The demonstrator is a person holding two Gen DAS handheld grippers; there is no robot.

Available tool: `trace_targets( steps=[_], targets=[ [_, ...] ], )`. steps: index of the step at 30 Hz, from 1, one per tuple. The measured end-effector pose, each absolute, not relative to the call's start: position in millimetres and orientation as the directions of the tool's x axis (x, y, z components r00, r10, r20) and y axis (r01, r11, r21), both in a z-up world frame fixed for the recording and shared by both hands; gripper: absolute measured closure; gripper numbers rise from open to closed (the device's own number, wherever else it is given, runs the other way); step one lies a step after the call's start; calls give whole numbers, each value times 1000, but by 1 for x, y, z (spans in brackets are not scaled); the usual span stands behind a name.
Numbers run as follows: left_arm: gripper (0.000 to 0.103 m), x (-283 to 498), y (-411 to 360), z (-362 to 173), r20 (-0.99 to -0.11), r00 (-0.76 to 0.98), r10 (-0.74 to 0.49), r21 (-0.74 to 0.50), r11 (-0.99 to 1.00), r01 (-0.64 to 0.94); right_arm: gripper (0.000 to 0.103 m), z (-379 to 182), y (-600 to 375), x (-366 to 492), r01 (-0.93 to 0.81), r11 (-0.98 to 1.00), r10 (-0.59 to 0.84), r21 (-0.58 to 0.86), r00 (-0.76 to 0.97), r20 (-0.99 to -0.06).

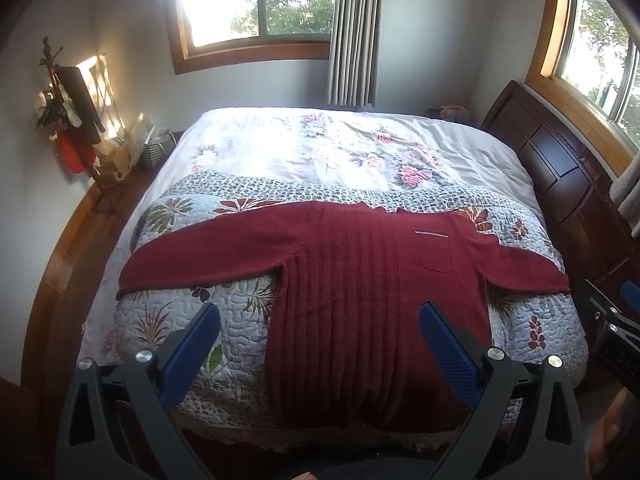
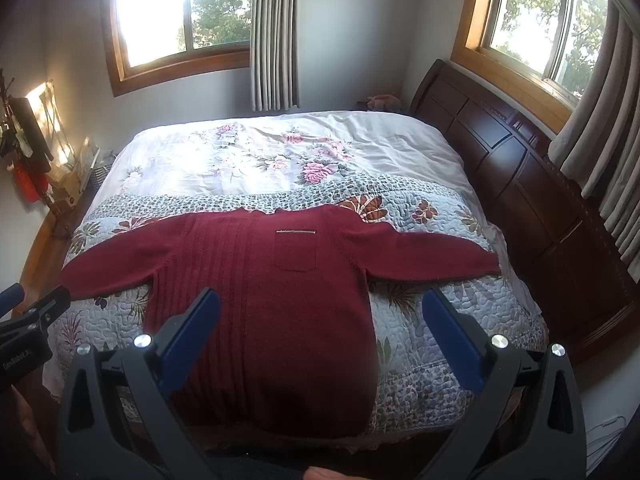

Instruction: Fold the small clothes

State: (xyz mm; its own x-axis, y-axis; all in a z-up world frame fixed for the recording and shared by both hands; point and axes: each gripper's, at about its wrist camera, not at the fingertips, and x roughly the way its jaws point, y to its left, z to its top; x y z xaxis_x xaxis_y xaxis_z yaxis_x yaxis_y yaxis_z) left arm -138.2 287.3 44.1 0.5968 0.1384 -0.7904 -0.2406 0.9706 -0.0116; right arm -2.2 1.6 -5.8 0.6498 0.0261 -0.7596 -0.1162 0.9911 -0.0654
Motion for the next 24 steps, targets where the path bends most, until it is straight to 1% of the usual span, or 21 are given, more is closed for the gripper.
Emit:
trace_targets(
  steps=[12, 18, 23, 24],
  targets=[
    [4, -139, 290, 43, -787, 600, 144, -12, 969, -249, 3, -10, 2, -3, -117, 990, 18, -74, 642, -766],
    [4, -134, 293, 39, -786, 600, 146, -15, 967, -255, 3, -7, 3, -4, -111, 990, 3, -92, 658, -753],
    [4, -125, 292, 36, -769, 627, 126, -44, 967, -249, 3, -5, -4, 2, -90, 991, -10, -95, 674, -739],
    [4, -122, 293, 34, -766, 634, 105, -64, 969, -238, 3, -5, -6, 3, -86, 991, -17, -103, 680, -733]
  ],
)
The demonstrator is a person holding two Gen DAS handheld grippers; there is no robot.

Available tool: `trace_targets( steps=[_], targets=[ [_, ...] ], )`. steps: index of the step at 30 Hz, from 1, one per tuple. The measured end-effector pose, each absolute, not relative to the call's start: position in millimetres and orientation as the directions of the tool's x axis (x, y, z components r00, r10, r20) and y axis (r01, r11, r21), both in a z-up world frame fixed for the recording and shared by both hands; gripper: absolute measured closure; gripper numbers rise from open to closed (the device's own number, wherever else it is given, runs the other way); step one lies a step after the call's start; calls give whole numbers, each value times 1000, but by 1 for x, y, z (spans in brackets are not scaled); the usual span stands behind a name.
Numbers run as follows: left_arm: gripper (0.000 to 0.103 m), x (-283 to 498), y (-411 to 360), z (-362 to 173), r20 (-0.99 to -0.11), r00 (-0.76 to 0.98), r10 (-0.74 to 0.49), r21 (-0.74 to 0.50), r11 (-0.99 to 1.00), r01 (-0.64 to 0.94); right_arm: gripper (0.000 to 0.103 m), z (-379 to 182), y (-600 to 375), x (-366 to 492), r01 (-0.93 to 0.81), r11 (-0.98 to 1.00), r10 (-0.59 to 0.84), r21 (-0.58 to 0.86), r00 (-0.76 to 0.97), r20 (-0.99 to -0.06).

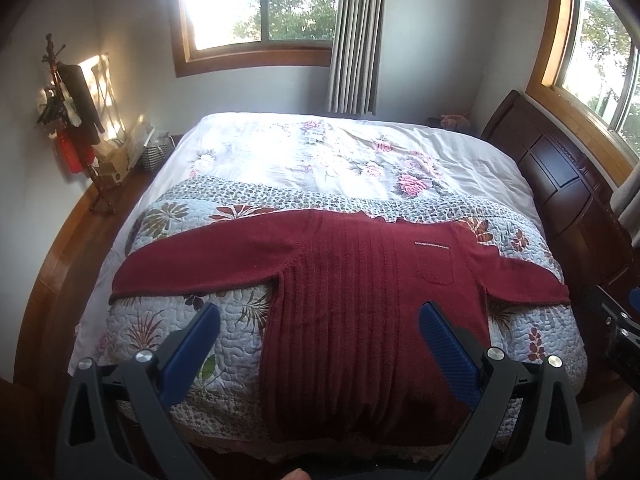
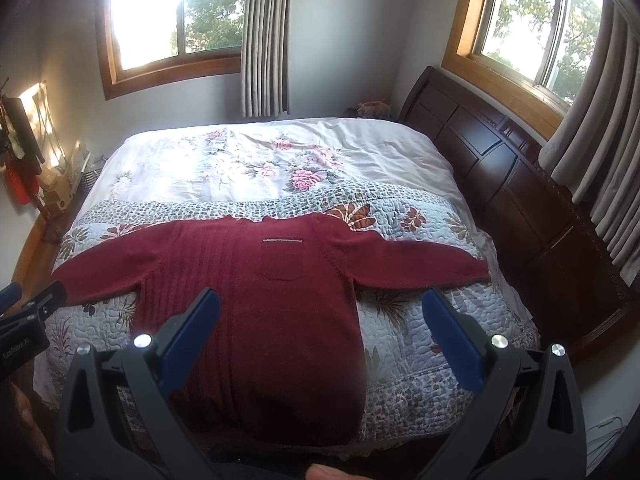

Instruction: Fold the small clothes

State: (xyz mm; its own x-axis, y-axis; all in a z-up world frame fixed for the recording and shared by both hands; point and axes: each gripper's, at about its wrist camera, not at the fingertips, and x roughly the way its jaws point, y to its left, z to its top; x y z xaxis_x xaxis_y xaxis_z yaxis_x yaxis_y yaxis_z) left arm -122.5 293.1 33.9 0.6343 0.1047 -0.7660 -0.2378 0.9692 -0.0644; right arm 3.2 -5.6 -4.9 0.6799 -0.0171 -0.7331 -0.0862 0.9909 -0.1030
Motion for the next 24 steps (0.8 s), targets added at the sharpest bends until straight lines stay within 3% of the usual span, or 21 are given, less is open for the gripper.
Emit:
trace_targets(
  steps=[3, 6, 10, 15, 17, 19, 23, 24],
  targets=[
    [4, -112, 293, 23, -755, 655, 36, -119, 974, -191, 3, -6, -18, 6, -63, 992, -28, -112, 744, -668],
    [4, -104, 291, 17, -718, 694, -58, -181, 978, -105, 3, -16, -47, 14, -188, 982, 150, -2, 790, -594],
    [4, -94, 281, 14, -658, 736, -158, -245, 969, -12, 3, -48, -104, 45, -88, 995, 98, 47, 780, -618],
    [4, -71, 260, 11, -679, 699, -222, -288, 957, 25, 3, -105, -218, 92, 111, 976, 52, 190, 723, -689],
    [4, -64, 244, 8, -690, 691, -217, -258, 965, 45, 13, -135, -277, 106, 216, 914, 105, 345, 693, -713],
    [4, -61, 231, 8, -692, 692, -204, -226, 972, 60, 42, -170, -332, 122, 326, 829, 148, 455, 656, -740],
    [4, -51, 211, 2, -711, 653, -262, -283, 956, 76, 49, -249, -427, 145, 499, 578, 256, 646, 640, -724],
    [4, -50, 208, 1, -712, 639, -291, -315, 946, 79, 57, -267, -447, 151, 511, 498, 300, 701, 657, -692]
  ],
)
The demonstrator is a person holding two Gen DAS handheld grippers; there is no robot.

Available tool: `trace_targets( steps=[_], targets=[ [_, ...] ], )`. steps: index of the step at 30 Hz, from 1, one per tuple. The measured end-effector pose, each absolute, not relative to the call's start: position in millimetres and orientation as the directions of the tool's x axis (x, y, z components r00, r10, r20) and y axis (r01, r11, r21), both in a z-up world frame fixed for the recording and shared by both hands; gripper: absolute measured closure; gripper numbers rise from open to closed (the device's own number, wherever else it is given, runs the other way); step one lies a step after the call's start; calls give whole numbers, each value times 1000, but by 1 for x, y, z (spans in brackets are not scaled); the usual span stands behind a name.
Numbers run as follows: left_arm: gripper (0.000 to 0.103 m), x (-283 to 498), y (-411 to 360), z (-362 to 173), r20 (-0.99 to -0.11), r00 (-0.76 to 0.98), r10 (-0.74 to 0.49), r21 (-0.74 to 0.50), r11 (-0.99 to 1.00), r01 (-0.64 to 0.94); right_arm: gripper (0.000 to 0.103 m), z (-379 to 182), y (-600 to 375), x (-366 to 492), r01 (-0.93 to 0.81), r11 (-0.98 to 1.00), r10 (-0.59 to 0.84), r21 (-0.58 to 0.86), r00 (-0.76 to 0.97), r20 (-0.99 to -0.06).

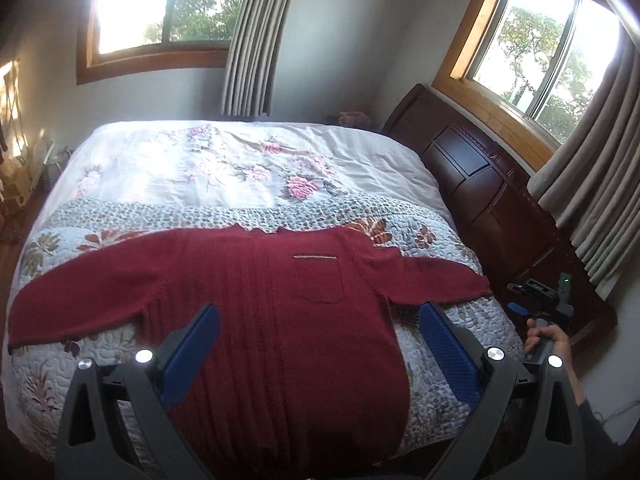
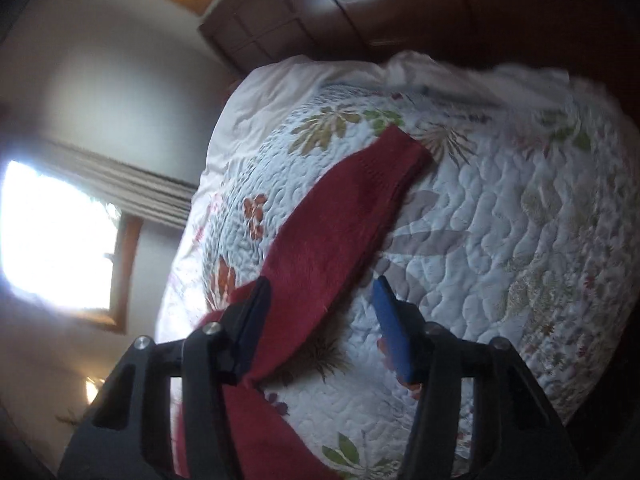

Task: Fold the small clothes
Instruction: 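Reach the right tool to a red sleeve cuff and grasp it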

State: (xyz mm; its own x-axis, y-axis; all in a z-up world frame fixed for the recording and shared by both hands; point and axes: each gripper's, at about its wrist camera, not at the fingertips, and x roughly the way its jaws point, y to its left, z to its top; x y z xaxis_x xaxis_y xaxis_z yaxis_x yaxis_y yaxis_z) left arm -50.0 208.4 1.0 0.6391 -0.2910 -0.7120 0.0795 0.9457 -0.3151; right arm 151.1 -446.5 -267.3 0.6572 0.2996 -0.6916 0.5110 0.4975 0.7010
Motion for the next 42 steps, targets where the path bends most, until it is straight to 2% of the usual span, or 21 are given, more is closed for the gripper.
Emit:
trace_targets(
  steps=[1, 4, 7, 20, 21, 22, 24, 27, 32, 38, 42],
  targets=[
    [4, -49, 206, 0, -714, 628, -310, -339, 937, 78, 65, -285, -464, 157, 517, 426, 331, 743, 675, -660],
    [4, -46, 197, -3, -729, 607, -317, -356, 932, 60, 66, -327, -503, 176, 535, 258, 368, 804, 715, -594],
    [4, -45, 188, -2, -746, 604, -281, -333, 943, 28, 66, -358, -525, 191, 578, 169, 354, 798, 720, -597],
    [4, -37, 176, -7, -780, 591, -204, -303, 950, -72, 68, -396, -544, 221, 593, 153, 358, 791, 712, -604],
    [4, -37, 175, -7, -784, 588, -202, -300, 951, -73, 73, -396, -545, 222, 585, 155, 358, 796, 718, -597],
    [4, -37, 174, -8, -786, 584, -202, -298, 952, -72, 83, -395, -545, 224, 579, 164, 358, 798, 719, -595],
    [4, -37, 175, -9, -788, 580, -207, -302, 951, -71, 91, -393, -545, 227, 572, 174, 360, 802, 721, -592],
    [4, -37, 184, -15, -808, 564, -168, -274, 956, -107, 92, -380, -539, 228, 551, 219, 346, 805, 727, -592],
    [4, -39, 197, -36, -829, 522, -203, -290, 953, -90, 92, -332, -516, 232, 470, 364, 328, 804, 743, -583],
    [4, -41, 227, -55, -769, 542, -339, -449, 890, -82, 93, -257, -472, 238, 349, 553, 307, 757, 759, -574],
    [4, -40, 243, -69, -772, 535, -343, -453, 888, -84, 92, -208, -430, 239, 249, 682, 297, 688, 765, -571]
  ],
)
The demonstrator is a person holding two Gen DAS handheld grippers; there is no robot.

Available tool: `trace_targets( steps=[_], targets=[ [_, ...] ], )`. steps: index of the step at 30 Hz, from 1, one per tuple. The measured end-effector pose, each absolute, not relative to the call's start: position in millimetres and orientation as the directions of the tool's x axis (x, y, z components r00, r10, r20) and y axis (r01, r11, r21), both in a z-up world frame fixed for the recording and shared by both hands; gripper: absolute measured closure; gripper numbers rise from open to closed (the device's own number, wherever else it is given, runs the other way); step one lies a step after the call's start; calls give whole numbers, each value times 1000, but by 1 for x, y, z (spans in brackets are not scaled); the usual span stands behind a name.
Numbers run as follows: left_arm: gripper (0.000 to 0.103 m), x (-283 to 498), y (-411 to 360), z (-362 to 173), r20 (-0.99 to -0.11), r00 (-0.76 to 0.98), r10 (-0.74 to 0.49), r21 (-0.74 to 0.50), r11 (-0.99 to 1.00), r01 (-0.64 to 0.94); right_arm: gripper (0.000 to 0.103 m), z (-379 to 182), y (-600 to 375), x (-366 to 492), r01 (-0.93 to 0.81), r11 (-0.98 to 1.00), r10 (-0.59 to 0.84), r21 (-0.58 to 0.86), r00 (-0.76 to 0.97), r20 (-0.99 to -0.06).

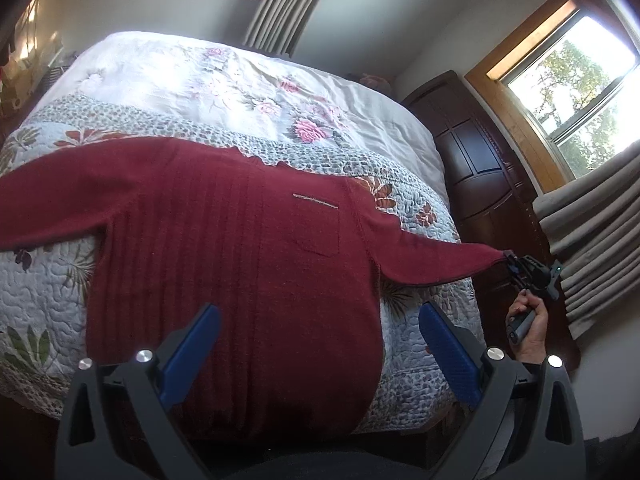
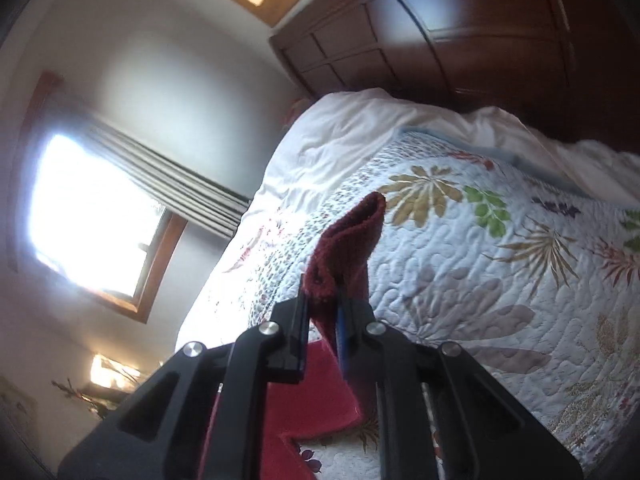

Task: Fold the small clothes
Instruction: 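Fold the held sleeve across the cardigan body and open the right tool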

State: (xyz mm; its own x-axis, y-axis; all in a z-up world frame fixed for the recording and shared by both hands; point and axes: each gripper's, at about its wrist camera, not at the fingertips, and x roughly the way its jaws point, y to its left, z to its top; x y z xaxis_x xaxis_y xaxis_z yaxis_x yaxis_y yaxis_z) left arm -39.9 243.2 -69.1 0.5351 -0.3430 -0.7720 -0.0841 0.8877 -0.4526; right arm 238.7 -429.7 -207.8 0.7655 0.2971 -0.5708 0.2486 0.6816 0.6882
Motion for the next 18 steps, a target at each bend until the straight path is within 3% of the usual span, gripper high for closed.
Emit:
trace_targets(
  steps=[6, 15, 18],
  targets=[
    [4, -38, 266, -90, -731, 500, -465, -558, 829, -45, 92, -149, -356, 238, 111, 791, 316, 602, 768, -557],
    [4, -33, 284, -105, -785, 471, -403, -468, 883, -24, 92, -106, -225, 241, -71, 892, 353, 447, 729, -587],
    [4, -31, 293, -115, -769, 459, -444, -511, 860, -23, 92, -104, -183, 243, -118, 906, 364, 407, 706, -607]
  ],
)
